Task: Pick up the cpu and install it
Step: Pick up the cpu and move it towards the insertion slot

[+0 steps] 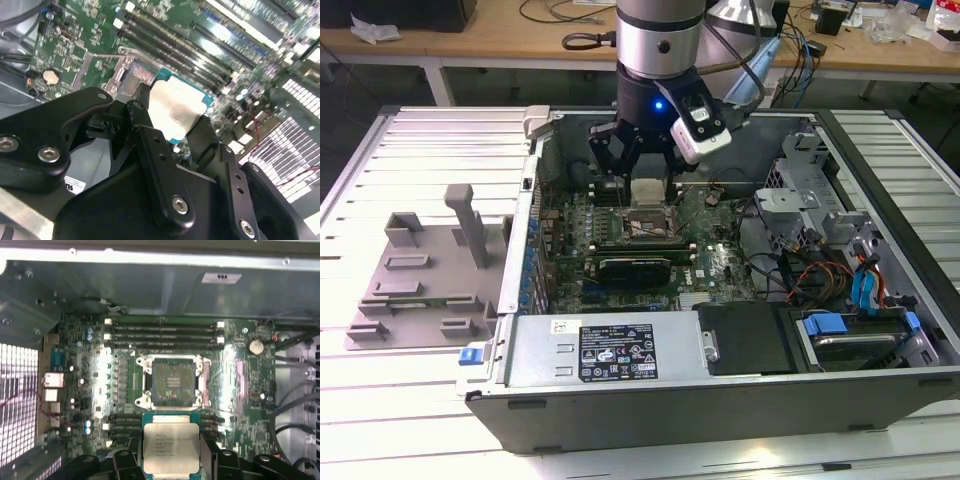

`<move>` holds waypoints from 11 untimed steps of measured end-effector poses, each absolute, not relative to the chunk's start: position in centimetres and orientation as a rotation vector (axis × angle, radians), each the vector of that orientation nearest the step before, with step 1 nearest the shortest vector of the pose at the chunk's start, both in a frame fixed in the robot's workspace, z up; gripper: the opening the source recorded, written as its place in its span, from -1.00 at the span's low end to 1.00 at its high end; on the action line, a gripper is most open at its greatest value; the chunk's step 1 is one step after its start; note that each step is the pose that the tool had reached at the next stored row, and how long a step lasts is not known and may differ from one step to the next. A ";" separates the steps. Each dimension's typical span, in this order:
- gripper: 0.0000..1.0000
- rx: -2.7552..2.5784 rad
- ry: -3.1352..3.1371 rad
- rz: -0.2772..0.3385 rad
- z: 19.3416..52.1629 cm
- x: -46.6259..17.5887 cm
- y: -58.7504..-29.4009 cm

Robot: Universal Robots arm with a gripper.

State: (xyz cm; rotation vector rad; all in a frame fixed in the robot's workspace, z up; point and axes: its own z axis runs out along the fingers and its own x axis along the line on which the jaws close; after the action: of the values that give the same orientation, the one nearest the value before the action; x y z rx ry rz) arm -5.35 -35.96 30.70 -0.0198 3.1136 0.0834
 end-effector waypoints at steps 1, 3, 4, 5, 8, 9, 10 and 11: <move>0.08 -0.020 3.114 0.083 30.6 -5.4 -35.5; 0.08 -0.020 3.114 0.083 30.5 -5.4 -35.2; 0.08 -0.020 3.114 0.083 30.5 -5.4 -35.0; 0.08 -0.020 3.114 0.083 30.4 -5.4 -34.9; 0.08 -0.020 3.114 0.083 30.1 -5.4 -34.4; 0.08 -0.020 3.114 0.083 30.1 -5.4 -34.4; 0.08 -0.020 3.114 0.083 30.1 -5.4 -34.4; 0.08 -0.020 3.114 0.083 30.0 -5.4 -34.4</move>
State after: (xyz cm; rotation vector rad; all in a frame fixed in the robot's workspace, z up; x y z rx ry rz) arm -5.36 -34.41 30.04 -0.0198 3.1137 0.0832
